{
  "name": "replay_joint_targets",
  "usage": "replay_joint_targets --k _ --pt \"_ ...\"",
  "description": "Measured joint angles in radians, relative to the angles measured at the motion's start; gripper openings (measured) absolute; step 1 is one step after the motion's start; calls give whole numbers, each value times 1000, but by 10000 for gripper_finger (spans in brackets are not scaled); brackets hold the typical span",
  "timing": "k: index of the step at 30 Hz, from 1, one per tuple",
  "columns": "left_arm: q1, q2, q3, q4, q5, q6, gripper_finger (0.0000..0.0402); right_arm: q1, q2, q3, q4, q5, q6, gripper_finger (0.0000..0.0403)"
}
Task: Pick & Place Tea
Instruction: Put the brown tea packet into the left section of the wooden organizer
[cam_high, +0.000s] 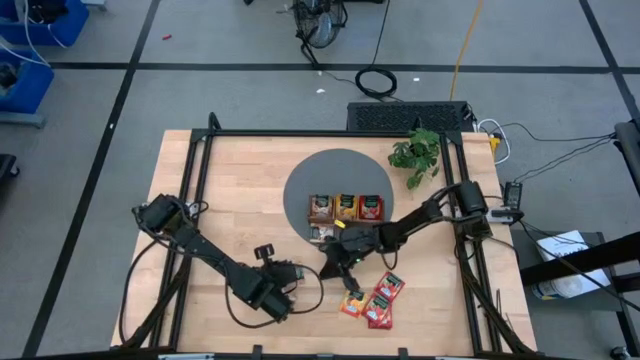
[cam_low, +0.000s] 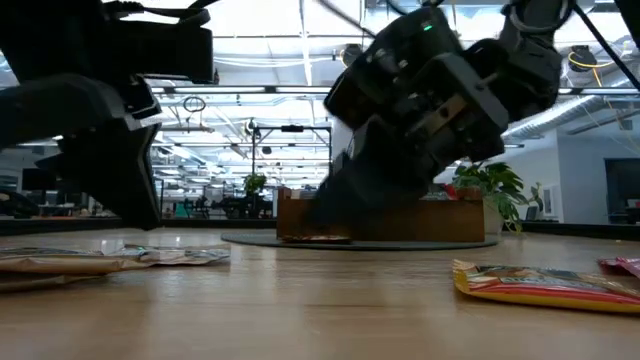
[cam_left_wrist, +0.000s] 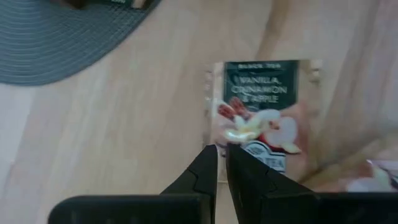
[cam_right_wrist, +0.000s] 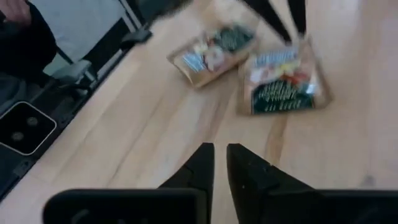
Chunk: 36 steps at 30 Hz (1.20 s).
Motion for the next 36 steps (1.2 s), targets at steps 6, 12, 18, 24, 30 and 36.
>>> replay_joint_targets --k 6,12,18,24,30,36 --pt "-8 1 0 7 60 0 42 -5 24 100 -192 -48 90 70" --pt "-19 1 -14 29 77 -10 42 -19 24 104 -193 -21 174 99" --pt "-10 -6 -111 191 92 4 42 -17 24 104 -197 32 204 110" --pt "-1 -5 -163 286 65 11 42 -18 24 104 -201 83 221 110" --pt "-9 -16 -160 294 62 34 42 -18 26 101 -192 188 201 114" --pt "-63 -109 -165 295 -13 53 42 -18 27 100 -165 189 201 114"
